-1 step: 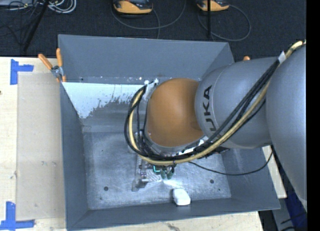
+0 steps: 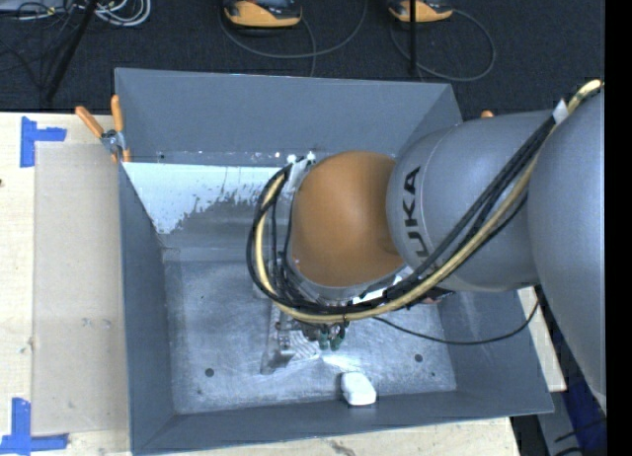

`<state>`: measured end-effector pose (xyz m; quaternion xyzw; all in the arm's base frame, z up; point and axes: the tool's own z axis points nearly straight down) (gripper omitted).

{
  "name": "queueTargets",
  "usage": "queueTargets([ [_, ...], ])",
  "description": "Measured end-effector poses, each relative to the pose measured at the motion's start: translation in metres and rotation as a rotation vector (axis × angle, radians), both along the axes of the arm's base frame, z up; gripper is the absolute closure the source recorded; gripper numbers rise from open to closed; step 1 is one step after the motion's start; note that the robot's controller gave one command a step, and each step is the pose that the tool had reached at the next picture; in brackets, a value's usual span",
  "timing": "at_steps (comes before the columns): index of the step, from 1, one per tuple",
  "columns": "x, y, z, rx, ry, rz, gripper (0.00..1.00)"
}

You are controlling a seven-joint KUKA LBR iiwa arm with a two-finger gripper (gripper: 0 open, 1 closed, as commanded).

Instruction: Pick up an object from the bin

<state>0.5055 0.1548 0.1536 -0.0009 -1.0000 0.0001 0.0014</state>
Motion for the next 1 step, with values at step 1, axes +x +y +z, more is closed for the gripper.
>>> queueTargets([
  [1,-0.0261,-0.0335,-0.065,0.001,-0.005,0.044,0.0],
])
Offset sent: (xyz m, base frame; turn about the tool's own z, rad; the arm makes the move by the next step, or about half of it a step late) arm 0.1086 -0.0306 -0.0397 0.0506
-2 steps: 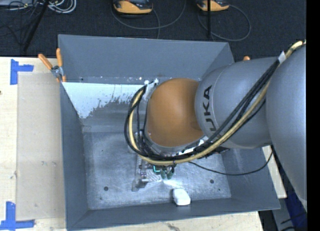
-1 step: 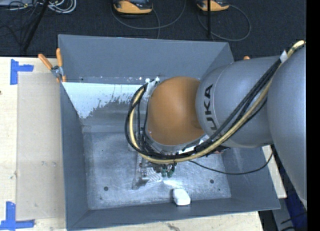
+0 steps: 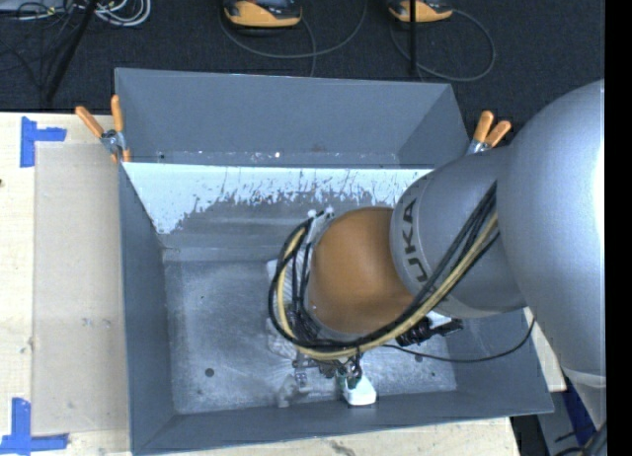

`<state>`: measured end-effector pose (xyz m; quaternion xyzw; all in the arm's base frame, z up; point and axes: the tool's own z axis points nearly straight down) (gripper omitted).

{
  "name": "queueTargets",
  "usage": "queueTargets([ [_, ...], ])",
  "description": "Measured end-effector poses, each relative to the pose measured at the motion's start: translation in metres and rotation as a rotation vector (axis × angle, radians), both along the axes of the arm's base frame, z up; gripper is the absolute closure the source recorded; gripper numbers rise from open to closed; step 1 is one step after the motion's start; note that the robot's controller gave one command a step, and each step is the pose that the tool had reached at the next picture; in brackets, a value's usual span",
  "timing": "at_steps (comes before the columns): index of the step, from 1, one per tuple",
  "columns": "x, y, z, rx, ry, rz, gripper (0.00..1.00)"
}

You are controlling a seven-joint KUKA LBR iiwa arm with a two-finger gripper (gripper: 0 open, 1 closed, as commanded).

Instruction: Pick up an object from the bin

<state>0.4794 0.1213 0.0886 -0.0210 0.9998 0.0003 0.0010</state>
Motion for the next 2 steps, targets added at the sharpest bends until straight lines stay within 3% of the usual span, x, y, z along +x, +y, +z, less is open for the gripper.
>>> queueTargets([
  [1,0.065,-0.001,0.003,-0.001,0.004,-0.042,0.0],
  [2,0.047,0.03,0.008,-0.001,0.002,0.0,0.0],
])
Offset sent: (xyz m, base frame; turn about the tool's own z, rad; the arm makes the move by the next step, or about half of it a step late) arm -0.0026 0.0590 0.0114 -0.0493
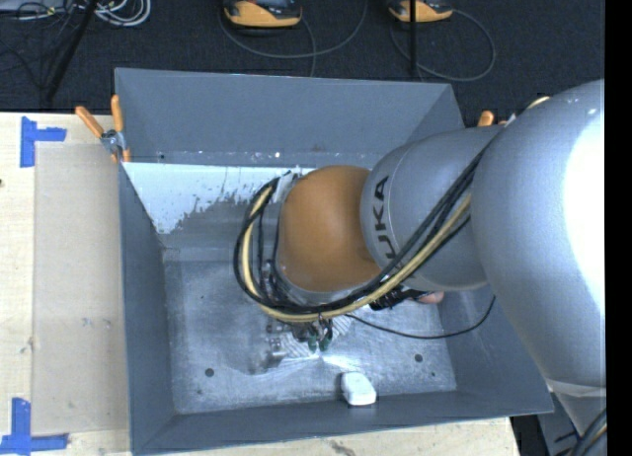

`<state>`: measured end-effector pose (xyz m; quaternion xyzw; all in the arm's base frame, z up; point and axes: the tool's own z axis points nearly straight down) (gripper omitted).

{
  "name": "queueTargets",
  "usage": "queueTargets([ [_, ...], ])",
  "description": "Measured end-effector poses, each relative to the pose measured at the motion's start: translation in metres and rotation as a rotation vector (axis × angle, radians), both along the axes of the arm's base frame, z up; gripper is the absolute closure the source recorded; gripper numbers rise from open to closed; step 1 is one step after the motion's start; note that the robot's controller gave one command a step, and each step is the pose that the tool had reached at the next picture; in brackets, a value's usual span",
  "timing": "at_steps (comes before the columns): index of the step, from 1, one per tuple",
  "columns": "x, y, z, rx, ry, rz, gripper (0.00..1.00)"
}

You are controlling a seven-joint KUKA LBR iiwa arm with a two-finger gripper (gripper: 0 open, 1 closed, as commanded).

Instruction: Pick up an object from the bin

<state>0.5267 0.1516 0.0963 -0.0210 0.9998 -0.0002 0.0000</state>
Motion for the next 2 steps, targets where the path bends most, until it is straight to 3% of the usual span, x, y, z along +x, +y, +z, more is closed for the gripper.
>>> queueTargets([
  [1,0.045,-0.03,-0.015,0.001,0.001,0.1,0.0],
  [2,0.075,-0.052,-0.017,0.005,0.003,0.267,1.0],
])
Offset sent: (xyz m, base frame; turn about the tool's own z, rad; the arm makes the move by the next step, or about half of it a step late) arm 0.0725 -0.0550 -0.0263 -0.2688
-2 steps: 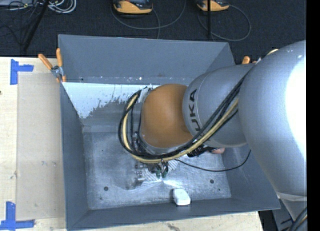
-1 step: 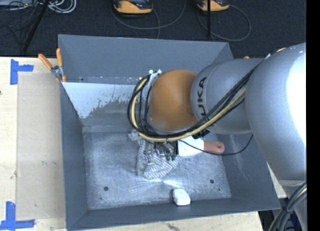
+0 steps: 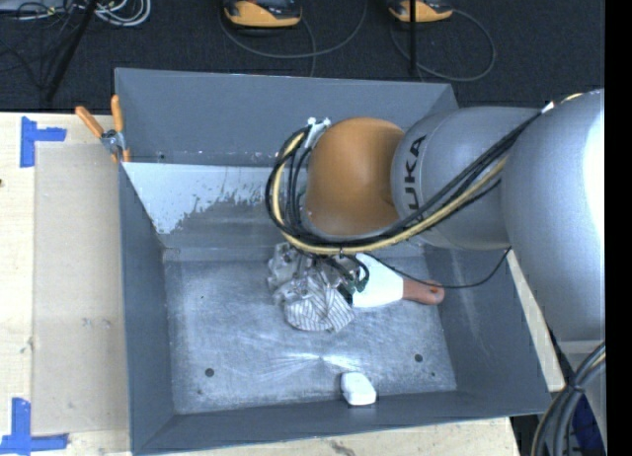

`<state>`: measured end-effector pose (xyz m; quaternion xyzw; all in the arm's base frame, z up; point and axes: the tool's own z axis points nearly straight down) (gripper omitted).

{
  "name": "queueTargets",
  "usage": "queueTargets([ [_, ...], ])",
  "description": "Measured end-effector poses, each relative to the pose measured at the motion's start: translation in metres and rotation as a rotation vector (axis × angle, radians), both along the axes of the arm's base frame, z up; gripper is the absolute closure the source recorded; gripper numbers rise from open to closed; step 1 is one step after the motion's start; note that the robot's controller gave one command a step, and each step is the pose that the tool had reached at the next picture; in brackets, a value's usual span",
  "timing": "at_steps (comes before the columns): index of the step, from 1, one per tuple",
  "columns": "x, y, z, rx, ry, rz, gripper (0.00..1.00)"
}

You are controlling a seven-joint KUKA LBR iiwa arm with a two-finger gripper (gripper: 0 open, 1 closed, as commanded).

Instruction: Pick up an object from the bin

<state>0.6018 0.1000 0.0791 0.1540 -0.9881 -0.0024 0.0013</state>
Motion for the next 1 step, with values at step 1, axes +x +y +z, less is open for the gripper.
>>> queueTargets([
  [1,0.0001,0.0,0.0,0.0,0.0,0.0,1.0],
])
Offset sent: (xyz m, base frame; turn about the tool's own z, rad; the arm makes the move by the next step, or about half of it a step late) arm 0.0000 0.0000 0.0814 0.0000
